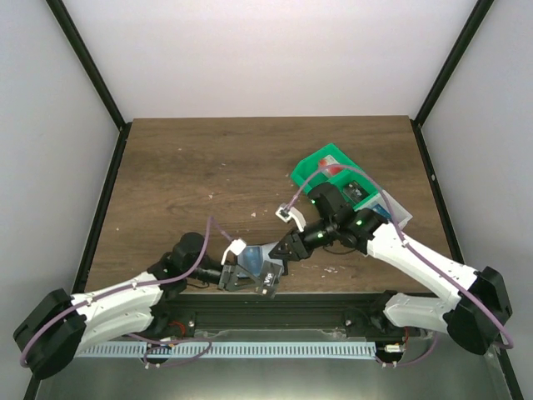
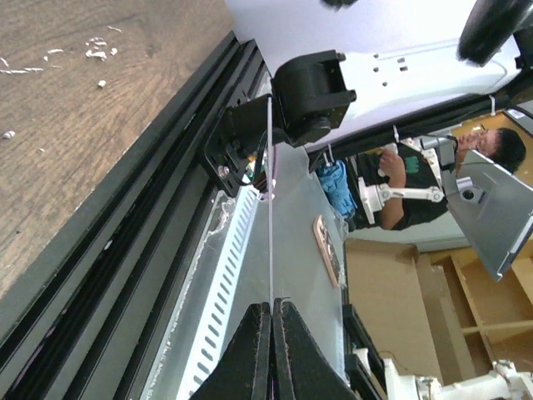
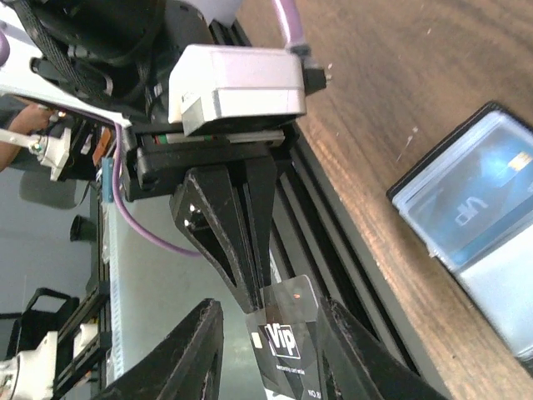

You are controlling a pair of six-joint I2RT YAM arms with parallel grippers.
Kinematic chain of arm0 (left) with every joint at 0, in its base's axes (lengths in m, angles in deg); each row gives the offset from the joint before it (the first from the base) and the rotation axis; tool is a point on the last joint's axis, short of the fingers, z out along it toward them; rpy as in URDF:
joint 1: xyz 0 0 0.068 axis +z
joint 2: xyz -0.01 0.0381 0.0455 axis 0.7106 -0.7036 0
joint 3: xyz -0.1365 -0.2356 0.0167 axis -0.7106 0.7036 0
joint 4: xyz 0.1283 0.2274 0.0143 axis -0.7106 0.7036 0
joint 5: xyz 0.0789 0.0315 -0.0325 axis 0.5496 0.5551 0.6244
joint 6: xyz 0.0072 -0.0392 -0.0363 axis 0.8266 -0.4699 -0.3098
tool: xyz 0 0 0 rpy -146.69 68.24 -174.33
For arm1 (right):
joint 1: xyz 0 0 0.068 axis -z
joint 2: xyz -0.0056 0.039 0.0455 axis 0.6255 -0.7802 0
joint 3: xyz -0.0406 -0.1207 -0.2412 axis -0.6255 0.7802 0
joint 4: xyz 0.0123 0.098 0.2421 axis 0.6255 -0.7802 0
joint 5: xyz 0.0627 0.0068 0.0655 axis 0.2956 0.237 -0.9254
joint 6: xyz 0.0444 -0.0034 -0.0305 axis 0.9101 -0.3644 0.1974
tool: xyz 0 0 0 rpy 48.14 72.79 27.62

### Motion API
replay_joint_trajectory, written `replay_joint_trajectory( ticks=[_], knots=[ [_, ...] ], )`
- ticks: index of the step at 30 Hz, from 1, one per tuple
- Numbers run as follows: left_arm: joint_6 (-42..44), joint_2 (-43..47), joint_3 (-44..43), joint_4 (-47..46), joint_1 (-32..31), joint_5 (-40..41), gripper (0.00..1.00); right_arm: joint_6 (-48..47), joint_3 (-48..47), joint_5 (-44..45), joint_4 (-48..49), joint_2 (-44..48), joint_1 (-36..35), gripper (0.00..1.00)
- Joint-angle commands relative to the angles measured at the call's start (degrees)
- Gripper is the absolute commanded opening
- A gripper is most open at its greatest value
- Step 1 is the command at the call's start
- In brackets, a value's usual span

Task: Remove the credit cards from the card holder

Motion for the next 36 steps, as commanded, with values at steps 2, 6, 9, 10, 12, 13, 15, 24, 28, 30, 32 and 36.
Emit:
replay_joint_trajectory(
  ticks=[2,6,9,10,12,13,15,24,28,30,32,36],
  knots=[
    [0.9,-0.2,-0.4,-4.2,-0.5,-3.4,0.00,0.2,0.8,-0.4,-1.8,-0.6,-2.0,0.33],
    [1.3,1.2,-0.3,-3.7,-0.5,-3.2,0.00,1.0,1.5,-2.2,-1.3,-1.3,-2.8,0.32],
    [1.8,1.9,-0.4,-3.1,-0.6,-3.2,0.00,1.2,1.6,-0.9,-1.6,-1.5,-3.7,0.34],
    [1.9,2.0,-0.3,-2.9,-0.6,-3.1,0.00,0.8,1.5,-0.2,-2.0,-1.8,-3.7,0.34],
    [2.0,2.3,-0.3,-2.8,-0.7,-3.0,0.00,0.5,1.4,-0.1,-2.0,-2.1,-3.9,0.34],
    [2.1,2.3,-0.3,-2.8,-0.7,-3.0,0.00,0.5,1.4,-0.5,-2.0,-2.2,-4.2,0.33],
    [2.1,2.3,-0.5,-2.9,-0.7,-3.2,0.00,0.3,1.1,-1.2,-2.0,-2.1,-4.7,0.28],
    [3.6,3.6,-1.5,1.2,-0.7,0.0,0.01,0.2,1.6,-0.8,-1.1,0.0,-5.1,0.00],
    [4.6,5.2,-3.5,7.7,-0.6,6.0,0.46,2.0,2.2,0.4,2.0,1.5,-5.1,0.00],
    [5.0,6.3,-4.8,11.1,-0.5,9.6,0.70,2.7,2.6,2.8,3.6,1.8,-5.0,0.01],
    [5.3,7.7,-5.9,14.4,-0.4,13.4,0.95,3.6,2.8,5.6,4.9,1.8,-4.8,0.01],
    [6.7,11.1,-8.2,22.1,-0.3,22.3,1.00,6.9,2.4,11.2,7.2,1.5,-2.9,0.01]
  ],
)
